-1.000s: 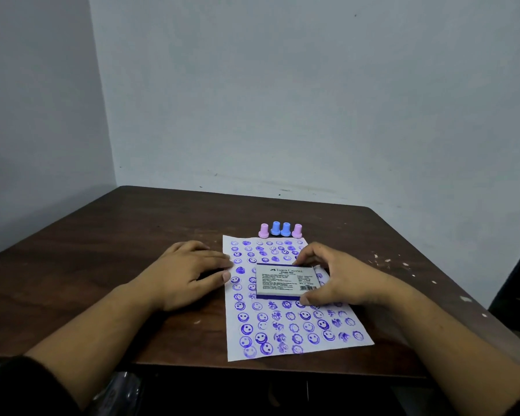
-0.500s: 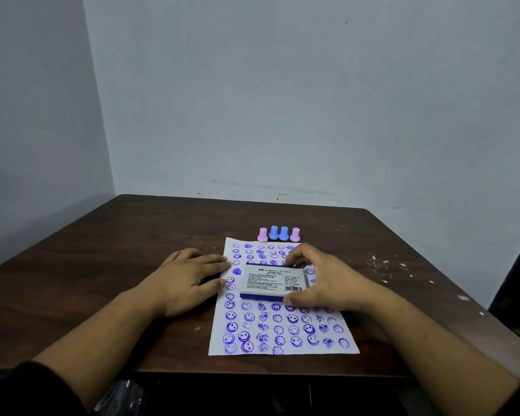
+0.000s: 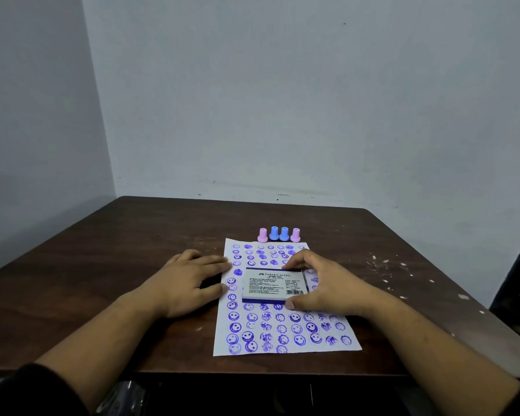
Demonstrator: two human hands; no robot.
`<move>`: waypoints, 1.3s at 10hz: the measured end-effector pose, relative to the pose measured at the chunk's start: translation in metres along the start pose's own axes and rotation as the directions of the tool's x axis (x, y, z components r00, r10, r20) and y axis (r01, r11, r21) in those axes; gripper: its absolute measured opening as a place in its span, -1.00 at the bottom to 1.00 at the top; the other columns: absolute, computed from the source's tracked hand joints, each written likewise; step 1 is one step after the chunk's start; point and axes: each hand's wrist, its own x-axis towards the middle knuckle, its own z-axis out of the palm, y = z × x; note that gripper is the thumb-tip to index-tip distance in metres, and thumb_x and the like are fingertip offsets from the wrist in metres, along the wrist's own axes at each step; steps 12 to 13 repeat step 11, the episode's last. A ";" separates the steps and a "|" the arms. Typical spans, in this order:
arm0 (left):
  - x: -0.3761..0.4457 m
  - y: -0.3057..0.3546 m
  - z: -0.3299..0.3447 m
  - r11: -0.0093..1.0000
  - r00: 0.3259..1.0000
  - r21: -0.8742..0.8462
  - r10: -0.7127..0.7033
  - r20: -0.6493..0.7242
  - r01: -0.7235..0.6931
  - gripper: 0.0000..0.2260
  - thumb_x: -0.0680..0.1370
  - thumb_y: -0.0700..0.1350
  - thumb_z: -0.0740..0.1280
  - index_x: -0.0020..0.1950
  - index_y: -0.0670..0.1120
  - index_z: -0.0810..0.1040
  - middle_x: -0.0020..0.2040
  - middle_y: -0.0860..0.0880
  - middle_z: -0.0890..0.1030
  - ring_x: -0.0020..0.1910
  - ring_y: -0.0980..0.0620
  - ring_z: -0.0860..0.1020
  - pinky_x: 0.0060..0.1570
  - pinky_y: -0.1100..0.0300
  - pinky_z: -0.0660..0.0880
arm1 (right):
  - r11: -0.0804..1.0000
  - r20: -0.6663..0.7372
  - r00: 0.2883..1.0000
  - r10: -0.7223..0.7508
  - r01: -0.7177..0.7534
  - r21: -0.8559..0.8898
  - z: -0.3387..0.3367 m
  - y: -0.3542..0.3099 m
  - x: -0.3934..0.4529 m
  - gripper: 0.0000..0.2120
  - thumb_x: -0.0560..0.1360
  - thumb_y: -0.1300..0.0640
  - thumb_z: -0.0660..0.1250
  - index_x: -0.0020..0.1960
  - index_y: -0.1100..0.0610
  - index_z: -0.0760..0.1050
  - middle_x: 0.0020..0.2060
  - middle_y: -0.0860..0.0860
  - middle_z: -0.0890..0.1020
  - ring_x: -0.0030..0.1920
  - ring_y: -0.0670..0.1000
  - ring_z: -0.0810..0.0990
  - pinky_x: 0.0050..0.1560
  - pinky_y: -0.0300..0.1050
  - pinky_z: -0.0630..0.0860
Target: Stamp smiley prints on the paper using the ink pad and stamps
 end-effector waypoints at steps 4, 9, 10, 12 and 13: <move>0.000 0.001 -0.001 1.000 1.000 -0.004 0.007 0.011 -0.007 -0.41 0.56 0.43 0.05 0.60 0.36 0.19 0.60 0.35 0.19 0.52 0.07 0.15 0.51 0.00 0.13 | 1.000 0.010 1.000 0.013 -0.013 0.004 -0.001 0.000 -0.002 -0.39 0.26 -0.26 0.65 0.22 -0.34 0.44 0.18 -0.27 0.65 0.01 -0.33 0.69 -0.12 -0.43 0.56; -0.003 0.003 -0.002 1.000 1.000 -0.018 0.001 0.015 -0.001 -0.33 0.50 0.48 -0.01 0.60 0.34 0.20 0.60 0.35 0.20 0.52 0.04 0.17 0.52 -0.03 0.16 | 0.999 0.040 0.999 0.032 -0.032 0.016 -0.001 0.001 -0.002 -0.37 0.32 -0.20 0.66 0.29 -0.34 0.44 0.18 -0.27 0.64 0.00 -0.32 0.69 -0.04 -0.34 0.61; -0.003 0.004 -0.003 1.000 1.000 -0.011 0.006 0.004 -0.006 -0.37 0.54 0.44 0.04 0.61 0.32 0.20 0.60 0.33 0.20 0.52 0.05 0.18 0.50 -0.03 0.17 | 0.999 0.033 0.999 0.034 -0.035 0.037 -0.002 0.002 -0.002 -0.36 0.30 -0.26 0.64 0.29 -0.35 0.45 0.20 -0.25 0.65 0.03 -0.23 0.72 0.04 -0.25 0.65; -0.006 0.008 -0.007 1.000 1.000 -0.009 0.019 -0.014 -0.019 -0.37 0.54 0.44 0.05 0.60 0.31 0.22 0.60 0.31 0.23 0.52 0.09 0.18 0.49 -0.02 0.20 | 0.995 0.025 0.999 0.022 -0.024 0.101 -0.002 -0.001 -0.002 -0.40 0.33 -0.36 0.54 0.31 -0.35 0.45 0.28 -0.26 0.60 0.08 -0.24 0.71 0.07 -0.26 0.62; -0.006 0.008 -0.007 1.000 1.000 -0.009 0.019 -0.014 -0.019 -0.37 0.54 0.44 0.05 0.60 0.31 0.22 0.60 0.31 0.23 0.52 0.09 0.18 0.49 -0.02 0.20 | 0.995 0.025 0.999 0.022 -0.024 0.101 -0.002 -0.001 -0.002 -0.40 0.33 -0.36 0.54 0.31 -0.35 0.45 0.28 -0.26 0.60 0.08 -0.24 0.71 0.07 -0.26 0.62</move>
